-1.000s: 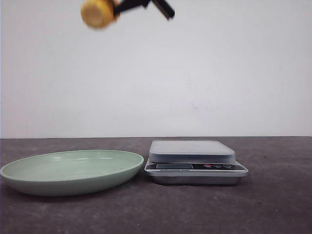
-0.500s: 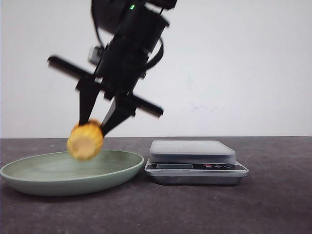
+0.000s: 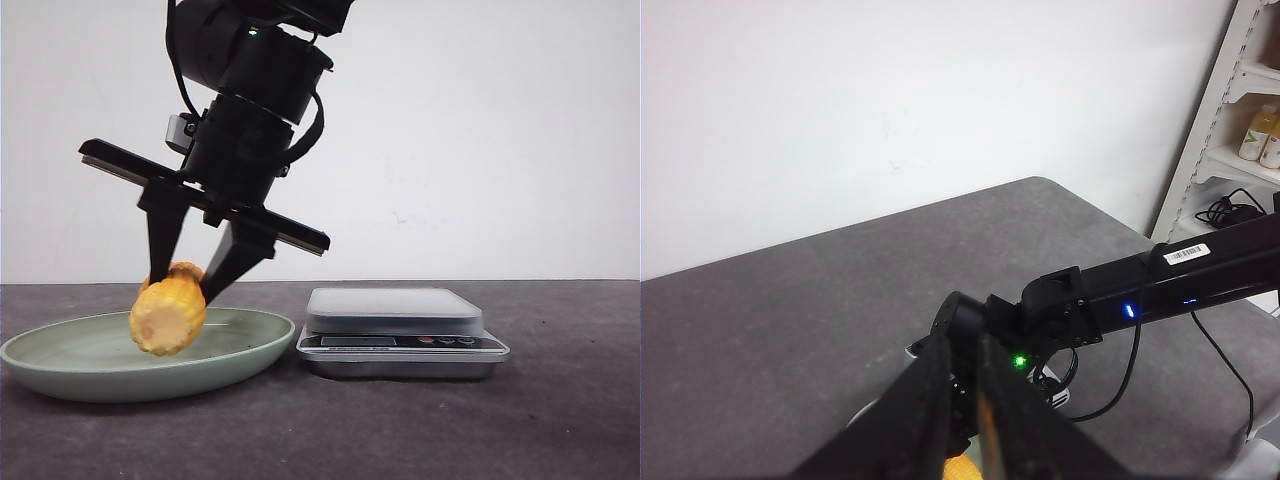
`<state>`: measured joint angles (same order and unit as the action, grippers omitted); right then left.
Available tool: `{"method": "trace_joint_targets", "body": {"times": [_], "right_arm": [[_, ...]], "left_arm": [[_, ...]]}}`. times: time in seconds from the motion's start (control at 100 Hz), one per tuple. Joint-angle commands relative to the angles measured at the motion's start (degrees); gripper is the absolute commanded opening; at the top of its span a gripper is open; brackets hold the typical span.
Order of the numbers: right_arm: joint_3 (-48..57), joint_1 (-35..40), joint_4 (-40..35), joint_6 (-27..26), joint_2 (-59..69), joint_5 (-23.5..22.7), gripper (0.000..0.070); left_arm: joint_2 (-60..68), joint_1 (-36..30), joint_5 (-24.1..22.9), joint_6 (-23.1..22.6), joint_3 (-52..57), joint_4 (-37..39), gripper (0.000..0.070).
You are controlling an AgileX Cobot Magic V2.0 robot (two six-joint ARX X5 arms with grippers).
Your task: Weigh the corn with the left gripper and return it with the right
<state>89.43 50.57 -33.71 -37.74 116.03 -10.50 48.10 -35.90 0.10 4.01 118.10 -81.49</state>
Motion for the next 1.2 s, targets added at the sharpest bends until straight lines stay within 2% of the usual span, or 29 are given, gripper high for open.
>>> {"method": "trace_joint_targets", "body": {"times": [0.0, 0.04, 0.14, 0.24, 0.34, 0.37, 0.39, 0.45, 0.46, 0.49, 0.56, 0.61, 0.74, 0.84, 0.96, 1.12, 1.19], "right_arm": [[1.0, 0.6, 0.5, 0.4, 0.9, 0.1, 0.0405], [1.1, 0.6, 0.7, 0.9, 0.8, 0.1, 0.043], [2.8, -0.2, -1.0, 4.3, -0.7, 1.3, 0.0431], [6.8, -0.6, -4.4, 9.1, -3.2, 7.0, 0.043], [12.2, -0.5, -8.6, 14.7, -6.6, 14.9, 0.0421], [13.8, -0.4, -10.1, 16.4, -7.9, 17.7, 0.0382], [14.8, -0.2, -11.1, 17.7, -8.8, 19.7, 0.0328], [16.7, 1.0, -13.4, 22.3, -12.0, 25.4, 0.0113], [17.0, 1.4, -13.7, 23.8, -13.0, 27.0, 0.0058], [17.1, 2.1, -13.9, 26.0, -14.6, 29.2, 0.0], [17.1, 4.5, -14.4, 30.9, -19.5, 35.2, 0.0], [17.1, 6.6, -14.7, 32.5, -22.8, 39.3, 0.0], [16.7, 12.4, -14.0, 32.6, -31.0, 46.8, 0.0], [14.5, 18.2, -9.7, 33.0, -36.5, 56.0, 0.0], [12.1, 23.7, -8.6, 35.5, -40.8, 57.5, 0.0], [11.1, 27.6, -10.4, 43.9, -42.2, 57.5, 0.0], [11.1, 28.9, -10.5, 45.4, -42.2, 57.5, 0.0]], "left_arm": [[0.5, -0.4, -0.1, 0.1, 1.2, -2.1, 0.0012], [0.5, -0.4, -0.1, 0.1, 1.2, -2.1, 0.0012], [0.5, -0.4, -0.1, 0.1, 1.2, -2.1, 0.0012], [0.5, -0.4, -0.1, 0.1, 1.2, -2.1, 0.0012], [0.5, -0.4, -0.1, 0.1, 1.2, -2.1, 0.0012], [0.5, -0.4, -0.2, 0.0, 1.2, -2.1, 0.0012], [0.5, -0.4, -0.2, 0.0, 1.2, -2.1, 0.0012], [0.5, -0.4, -0.3, -0.1, 1.2, -2.1, 0.0012], [0.5, -0.4, -0.5, -0.1, 1.2, -2.1, 0.0011], [0.5, -0.4, -0.9, -0.1, 1.2, -2.1, 0.0011], [0.5, -0.4, -3.4, 0.0, 1.2, -2.1, 0.0011], [0.5, -0.4, -5.6, 0.0, 1.2, -2.1, 0.0011], [0.5, -0.4, -10.2, -0.2, 1.1, -2.1, 0.0011], [0.5, -0.4, -11.7, -0.7, 1.1, -2.1, 0.0011], [0.5, -0.4, -12.0, -1.0, 1.1, -2.1, 0.0012], [0.5, -0.4, -12.0, 1.6, 1.1, -2.1, 0.0012], [0.5, -0.4, -11.9, 2.1, 1.1, -2.1, 0.0012]]}}
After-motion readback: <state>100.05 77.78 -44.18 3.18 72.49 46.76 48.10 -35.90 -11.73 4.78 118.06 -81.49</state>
